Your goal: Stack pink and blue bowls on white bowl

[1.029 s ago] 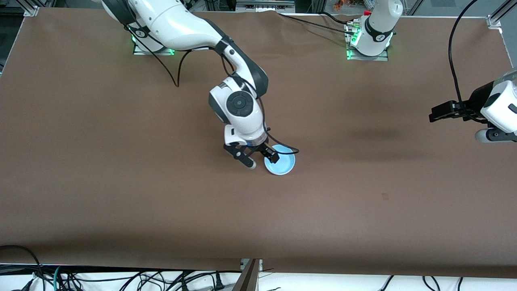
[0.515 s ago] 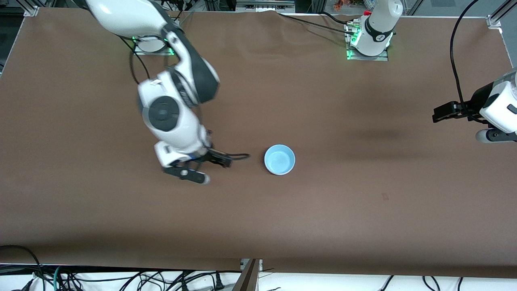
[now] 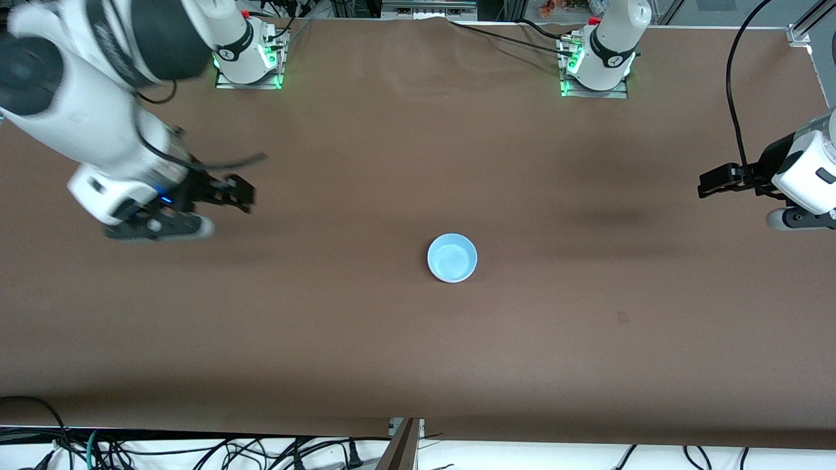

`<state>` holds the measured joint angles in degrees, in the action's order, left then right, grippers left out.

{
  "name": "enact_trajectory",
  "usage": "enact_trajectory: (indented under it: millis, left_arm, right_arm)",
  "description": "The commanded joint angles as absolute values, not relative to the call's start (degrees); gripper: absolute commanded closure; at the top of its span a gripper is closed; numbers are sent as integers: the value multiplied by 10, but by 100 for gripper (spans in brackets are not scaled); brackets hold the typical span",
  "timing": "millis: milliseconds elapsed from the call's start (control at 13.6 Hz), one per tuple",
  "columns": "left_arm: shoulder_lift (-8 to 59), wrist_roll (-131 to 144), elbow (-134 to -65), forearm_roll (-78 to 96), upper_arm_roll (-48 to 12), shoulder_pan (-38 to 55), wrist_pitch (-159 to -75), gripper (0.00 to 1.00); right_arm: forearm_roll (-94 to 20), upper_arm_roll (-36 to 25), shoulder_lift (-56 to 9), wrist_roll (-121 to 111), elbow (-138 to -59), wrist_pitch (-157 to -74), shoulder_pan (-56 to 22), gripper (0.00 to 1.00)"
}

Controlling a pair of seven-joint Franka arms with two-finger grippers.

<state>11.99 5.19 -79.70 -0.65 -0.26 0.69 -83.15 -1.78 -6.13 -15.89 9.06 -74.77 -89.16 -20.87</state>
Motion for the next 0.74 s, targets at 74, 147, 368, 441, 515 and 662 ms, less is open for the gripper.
enact_trajectory:
  millis: [74,147,368,441,515,662]
  left_arm:
    - [130,42,-776,-17,-3,10,-820,0]
    - [130,42,-776,-18,-3,10,-819,0]
    - [130,42,-776,-17,-3,3,-820,0]
    - [130,42,-776,-17,-3,3,-820,0]
    - [130,42,-776,-17,-3,3,-819,0]
    - [130,42,-776,-17,-3,3,-819,0]
  right_arm:
    - [-21,-85,-41,11,-895,-923,-183,0]
    - [-20,-63,-26,1,-908,-924,-154,0]
    - [-13,19,-17,-17,-907,-918,-64,0]
    - [-9,18,-16,-18,-904,-917,-64,0]
    - [0,15,-16,-21,-903,-920,-65,0]
    - [4,15,-22,-22,-895,-919,-64,0]
